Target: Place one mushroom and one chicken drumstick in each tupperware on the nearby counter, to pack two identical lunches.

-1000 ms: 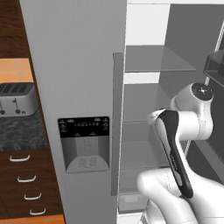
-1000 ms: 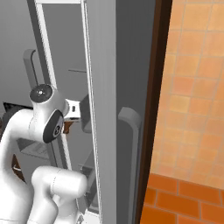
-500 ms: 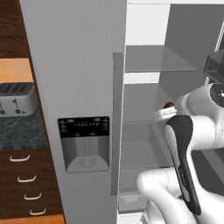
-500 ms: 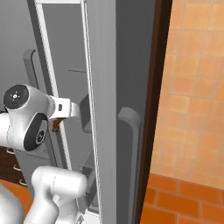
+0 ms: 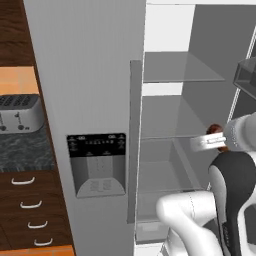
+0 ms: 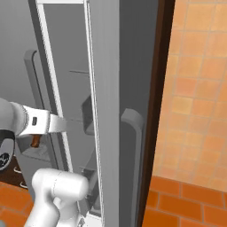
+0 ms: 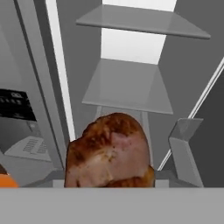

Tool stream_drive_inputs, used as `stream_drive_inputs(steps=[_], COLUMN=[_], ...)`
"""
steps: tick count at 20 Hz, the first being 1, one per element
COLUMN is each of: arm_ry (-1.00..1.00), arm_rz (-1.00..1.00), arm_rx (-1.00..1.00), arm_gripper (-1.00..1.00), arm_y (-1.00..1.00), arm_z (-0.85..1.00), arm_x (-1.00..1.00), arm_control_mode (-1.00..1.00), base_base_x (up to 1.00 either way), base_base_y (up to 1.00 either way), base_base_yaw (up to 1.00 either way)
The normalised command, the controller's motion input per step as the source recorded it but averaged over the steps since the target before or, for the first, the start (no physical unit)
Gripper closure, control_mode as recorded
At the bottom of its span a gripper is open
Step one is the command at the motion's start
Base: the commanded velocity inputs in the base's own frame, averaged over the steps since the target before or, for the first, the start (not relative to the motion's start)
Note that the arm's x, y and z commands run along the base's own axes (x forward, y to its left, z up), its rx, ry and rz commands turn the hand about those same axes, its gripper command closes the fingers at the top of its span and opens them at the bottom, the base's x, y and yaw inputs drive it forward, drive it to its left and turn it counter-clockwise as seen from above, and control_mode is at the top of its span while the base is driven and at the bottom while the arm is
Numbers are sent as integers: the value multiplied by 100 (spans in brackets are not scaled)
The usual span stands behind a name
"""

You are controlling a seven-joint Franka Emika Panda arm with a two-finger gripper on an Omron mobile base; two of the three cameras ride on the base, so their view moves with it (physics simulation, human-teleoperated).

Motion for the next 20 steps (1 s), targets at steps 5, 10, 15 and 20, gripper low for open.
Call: stream_drive_inputs(steps=[5,10,15,20], arm_ry=[0,0,0,0], arm_rz=[0,0,0,0], arm_rx=[0,0,0,0], arm_gripper=[100,100,100,100], arm_y=[0,0,0,0], arm_z=[0,0,0,0], arm_x=[0,0,0,0], arm_control_mode=[100,100,100,100], base_base_x=[1,1,0,17], base_base_y=[93,100,100,100], base_base_yaw=[0,0,-1,-5])
